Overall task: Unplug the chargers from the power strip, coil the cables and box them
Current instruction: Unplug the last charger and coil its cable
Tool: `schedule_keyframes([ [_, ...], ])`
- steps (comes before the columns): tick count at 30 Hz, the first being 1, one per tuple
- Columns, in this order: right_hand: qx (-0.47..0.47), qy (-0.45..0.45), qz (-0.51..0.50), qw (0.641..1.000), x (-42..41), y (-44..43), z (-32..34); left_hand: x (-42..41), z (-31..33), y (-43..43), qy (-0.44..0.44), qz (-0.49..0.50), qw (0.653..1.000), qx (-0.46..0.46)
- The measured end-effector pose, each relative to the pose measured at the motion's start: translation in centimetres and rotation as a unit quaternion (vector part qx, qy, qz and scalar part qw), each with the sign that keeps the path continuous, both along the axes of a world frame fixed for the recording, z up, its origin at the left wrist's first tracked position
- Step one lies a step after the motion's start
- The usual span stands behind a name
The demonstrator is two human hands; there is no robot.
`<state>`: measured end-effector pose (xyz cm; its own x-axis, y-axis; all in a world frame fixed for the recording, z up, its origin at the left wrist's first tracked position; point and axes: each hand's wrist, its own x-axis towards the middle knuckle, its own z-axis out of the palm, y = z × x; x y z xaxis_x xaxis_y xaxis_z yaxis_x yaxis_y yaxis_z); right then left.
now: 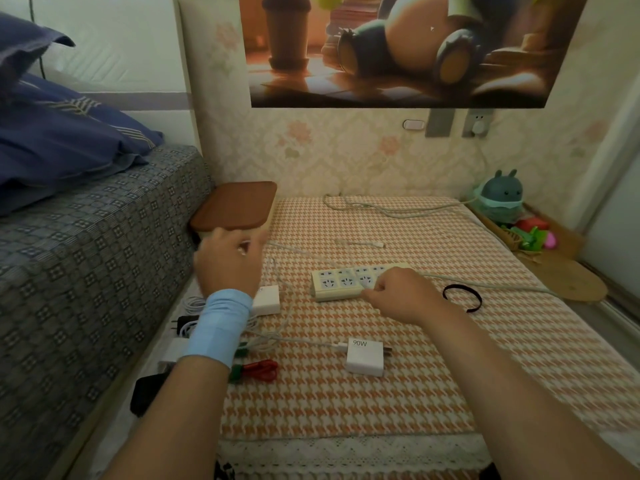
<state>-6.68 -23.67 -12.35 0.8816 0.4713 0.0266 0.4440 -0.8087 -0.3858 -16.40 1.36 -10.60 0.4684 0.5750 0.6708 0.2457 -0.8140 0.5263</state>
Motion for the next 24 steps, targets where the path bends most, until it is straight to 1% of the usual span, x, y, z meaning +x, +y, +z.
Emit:
schedule_keyframes([
  [2,0.061,0.04,-0.001,0.997,0.1,-0.2,0.0,-0.3,-0.2,1.2,0.006,0.067,0.998,-0.015],
  [4,0.073,0.015,0.014,0.997,-0.1,0.4,0.2,-0.3,-0.5,1.4,0.037,0.103,0.994,-0.019],
  [6,0.076,-0.01,0.034,0.996,-0.6,1.4,0.3,0.0,-1.0,0.8,0.077,0.12,0.99,0.006],
  [8,0.1,0.0,0.059,0.993,-1.3,2.5,0.3,0.4,-1.4,-0.1,0.101,0.096,0.989,0.038],
  [9,0.093,-0.005,0.072,0.993,-1.6,2.9,0.3,0.7,-1.5,-0.7,0.101,0.056,0.992,0.054],
  [10,0.074,-0.024,0.087,0.993,-1.9,3.4,0.2,1.0,-1.5,-1.4,0.092,-0.005,0.993,0.07],
  [12,0.038,-0.056,0.105,0.992,-2.5,4.1,0.1,1.5,-1.5,-3.6,0.09,-0.146,0.981,0.086],
  [14,0.035,-0.06,0.118,0.991,-2.8,4.4,0.2,1.6,-1.6,-5.8,0.134,-0.272,0.952,0.047],
  [15,0.037,-0.058,0.13,0.989,-2.9,4.4,0.2,1.7,-1.8,-6.6,0.152,-0.313,0.937,0.014],
  [16,0.041,-0.056,0.142,0.987,-3.0,4.4,0.3,1.7,-1.9,-7.0,0.168,-0.332,0.928,-0.013],
  [17,0.047,-0.054,0.148,0.986,-3.1,4.2,0.3,1.7,-2.0,-7.3,0.19,-0.328,0.925,-0.033],
  [18,0.057,-0.055,0.149,0.986,-3.2,4.0,0.3,1.7,-1.9,-7.3,0.223,-0.305,0.925,-0.031],
  [20,0.063,-0.066,0.146,0.985,-3.1,3.7,0.6,1.5,-1.2,-7.1,0.293,-0.228,0.928,0.038],
  [21,0.065,-0.067,0.145,0.985,-3.0,3.6,0.6,1.3,-0.8,-6.9,0.302,-0.19,0.932,0.066],
  [22,0.065,-0.061,0.145,0.985,-2.8,3.6,0.7,1.1,-0.3,-6.7,0.29,-0.169,0.939,0.078],
  [24,0.076,-0.034,0.141,0.987,-2.5,3.1,0.9,0.7,0.5,-6.0,0.222,-0.151,0.961,0.067],
])
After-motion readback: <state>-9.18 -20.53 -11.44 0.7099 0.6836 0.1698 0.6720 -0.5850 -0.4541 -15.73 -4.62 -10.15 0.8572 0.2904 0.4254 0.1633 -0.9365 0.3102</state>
